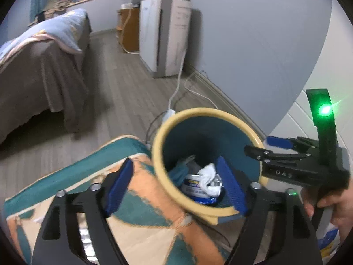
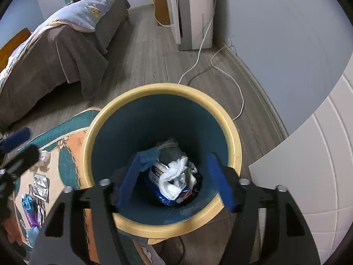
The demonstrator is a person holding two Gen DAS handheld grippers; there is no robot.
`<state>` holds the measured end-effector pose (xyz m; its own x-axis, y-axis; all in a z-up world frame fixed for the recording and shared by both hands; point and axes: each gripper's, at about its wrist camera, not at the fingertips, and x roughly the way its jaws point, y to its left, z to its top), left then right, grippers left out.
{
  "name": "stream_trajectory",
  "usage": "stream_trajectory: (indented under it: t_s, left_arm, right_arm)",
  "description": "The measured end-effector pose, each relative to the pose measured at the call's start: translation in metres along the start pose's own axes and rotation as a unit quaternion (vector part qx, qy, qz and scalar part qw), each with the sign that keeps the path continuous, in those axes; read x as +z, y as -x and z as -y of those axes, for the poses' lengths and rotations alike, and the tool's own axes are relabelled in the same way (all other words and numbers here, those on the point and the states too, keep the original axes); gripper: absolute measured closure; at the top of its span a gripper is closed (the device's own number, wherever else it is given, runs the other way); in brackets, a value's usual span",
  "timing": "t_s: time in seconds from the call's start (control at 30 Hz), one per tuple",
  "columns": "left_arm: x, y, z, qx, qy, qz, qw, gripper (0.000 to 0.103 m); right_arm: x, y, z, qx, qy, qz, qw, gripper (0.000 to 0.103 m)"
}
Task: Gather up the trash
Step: 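Move both tools back over the cushion, then grasp the second blue face mask with the left tool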
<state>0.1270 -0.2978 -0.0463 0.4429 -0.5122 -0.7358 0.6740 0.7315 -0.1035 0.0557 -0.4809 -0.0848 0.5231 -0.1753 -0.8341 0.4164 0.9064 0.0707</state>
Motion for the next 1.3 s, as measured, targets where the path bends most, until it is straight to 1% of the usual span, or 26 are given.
stream_trajectory:
  t_s: [0.07,0.1,0.13,0.27,0.37,0.5,0.53,0.67,0.77,0.97,1.07,1.23,1.3]
  left_arm:
    - [-0.003,0.018,-0.01,0.015,0.006,0.014,0.9998,0.011]
    - [-0.006,0.028,-0.016,0.025,0.011,0.019,0.9994,0.009]
    - [-0.008,0.037,-0.023,0.034,0.016,0.021,0.9991,0.009]
    - [-0.019,0.073,-0.044,0.072,0.022,0.031,0.9967,0.006]
    - [-0.031,0.103,-0.064,0.106,0.028,0.032,0.9935,0.006]
    - [-0.052,0.14,-0.089,0.126,0.052,0.035,0.99,0.006]
    - [-0.055,0.144,-0.093,0.13,0.057,0.035,0.9893,0.006]
    - [-0.081,0.175,-0.114,0.158,0.067,0.033,0.9846,0.006]
    - [-0.1,0.191,-0.129,0.17,0.086,0.032,0.9813,0.005]
    - [-0.134,0.216,-0.15,0.192,0.112,0.032,0.9744,0.005]
    - [-0.146,0.223,-0.158,0.193,0.13,0.033,0.9719,0.005]
    - [-0.159,0.232,-0.162,0.204,0.125,0.036,0.9703,0.005]
    - [-0.164,0.234,-0.165,0.201,0.126,0.036,0.9708,0.005]
  right_arm:
    - [0.002,0.005,-0.003,0.001,0.0,0.007,1.0,0.015]
    - [0.004,0.007,-0.007,0.004,0.0,0.01,1.0,0.012]
    - [0.005,0.01,-0.012,0.003,0.004,0.013,1.0,0.006]
    - [0.008,0.019,-0.041,-0.013,0.048,0.026,0.998,0.006]
    - [0.007,0.027,-0.062,-0.017,0.081,0.036,0.996,0.006]
    - [0.001,0.046,-0.091,-0.021,0.117,0.047,0.992,0.006]
    - [-0.001,0.051,-0.097,-0.021,0.124,0.05,0.991,0.006]
    - [-0.007,0.076,-0.126,-0.022,0.155,0.074,0.985,0.006]
    - [-0.012,0.092,-0.144,-0.019,0.162,0.086,0.983,0.006]
    - [-0.028,0.109,-0.18,-0.009,0.161,0.091,0.983,0.006]
    - [-0.04,0.115,-0.2,-0.005,0.16,0.091,0.983,0.006]
    - [-0.053,0.117,-0.218,-0.002,0.158,0.083,0.984,0.006]
    - [-0.06,0.118,-0.225,-0.006,0.162,0.081,0.984,0.006]
